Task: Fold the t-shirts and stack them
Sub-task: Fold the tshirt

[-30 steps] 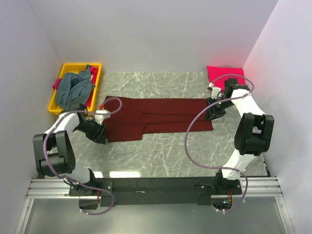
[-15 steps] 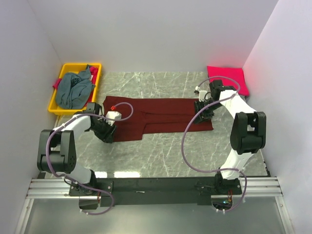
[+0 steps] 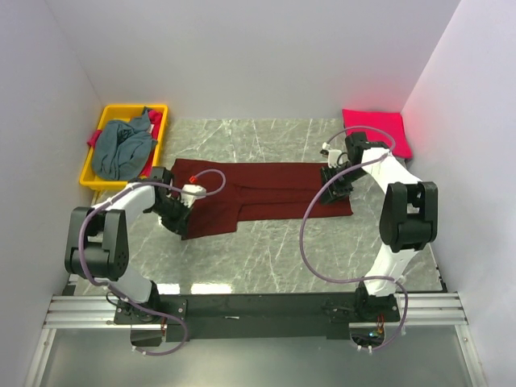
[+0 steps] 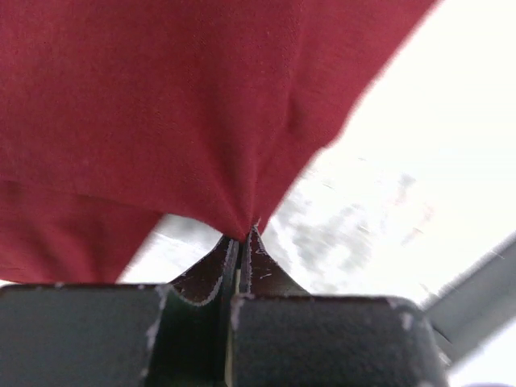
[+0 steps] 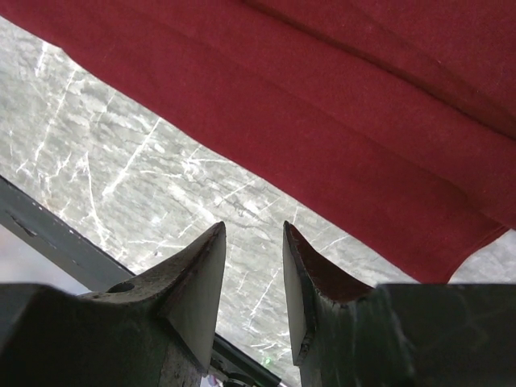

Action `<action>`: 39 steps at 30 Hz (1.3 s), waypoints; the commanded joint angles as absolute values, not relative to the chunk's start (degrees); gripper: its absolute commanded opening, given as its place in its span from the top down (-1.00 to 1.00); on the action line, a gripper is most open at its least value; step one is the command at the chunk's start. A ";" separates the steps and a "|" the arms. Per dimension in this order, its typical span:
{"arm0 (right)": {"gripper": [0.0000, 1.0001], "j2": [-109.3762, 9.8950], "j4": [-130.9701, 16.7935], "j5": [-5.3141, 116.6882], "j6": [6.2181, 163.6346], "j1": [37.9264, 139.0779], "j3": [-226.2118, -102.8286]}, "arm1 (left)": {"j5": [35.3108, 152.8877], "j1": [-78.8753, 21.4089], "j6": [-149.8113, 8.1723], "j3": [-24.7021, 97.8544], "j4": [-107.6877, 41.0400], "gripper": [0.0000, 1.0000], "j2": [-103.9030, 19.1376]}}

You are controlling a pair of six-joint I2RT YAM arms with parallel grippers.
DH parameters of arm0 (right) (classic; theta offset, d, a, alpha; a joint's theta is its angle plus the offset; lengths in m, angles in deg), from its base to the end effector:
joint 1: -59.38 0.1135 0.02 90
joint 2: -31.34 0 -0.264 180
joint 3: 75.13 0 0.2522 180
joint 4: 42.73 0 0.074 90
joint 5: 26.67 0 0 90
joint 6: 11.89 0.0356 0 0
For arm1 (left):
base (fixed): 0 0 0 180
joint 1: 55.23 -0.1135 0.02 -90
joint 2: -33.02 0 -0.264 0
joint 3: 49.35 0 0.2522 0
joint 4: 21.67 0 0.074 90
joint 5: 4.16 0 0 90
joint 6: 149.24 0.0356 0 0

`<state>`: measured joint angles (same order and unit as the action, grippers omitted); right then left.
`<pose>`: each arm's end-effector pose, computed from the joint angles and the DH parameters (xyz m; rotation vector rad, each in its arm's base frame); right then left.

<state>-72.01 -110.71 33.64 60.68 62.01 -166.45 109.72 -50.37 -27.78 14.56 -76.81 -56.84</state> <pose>0.3446 0.0335 0.2145 -0.5554 2.7653 0.7094 0.2605 -0.0366 0.1619 0.9322 2.6915 -0.5350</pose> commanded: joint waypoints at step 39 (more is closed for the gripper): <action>0.45 -74.83 -106.94 43.02 55.88 57.97 -165.09 | 122.23 -59.71 -57.03 50.03 -57.25 0.39 -82.65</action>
<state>-74.26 -108.79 40.98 56.35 58.66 -165.27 124.71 -59.22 -52.80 51.58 -63.83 -84.25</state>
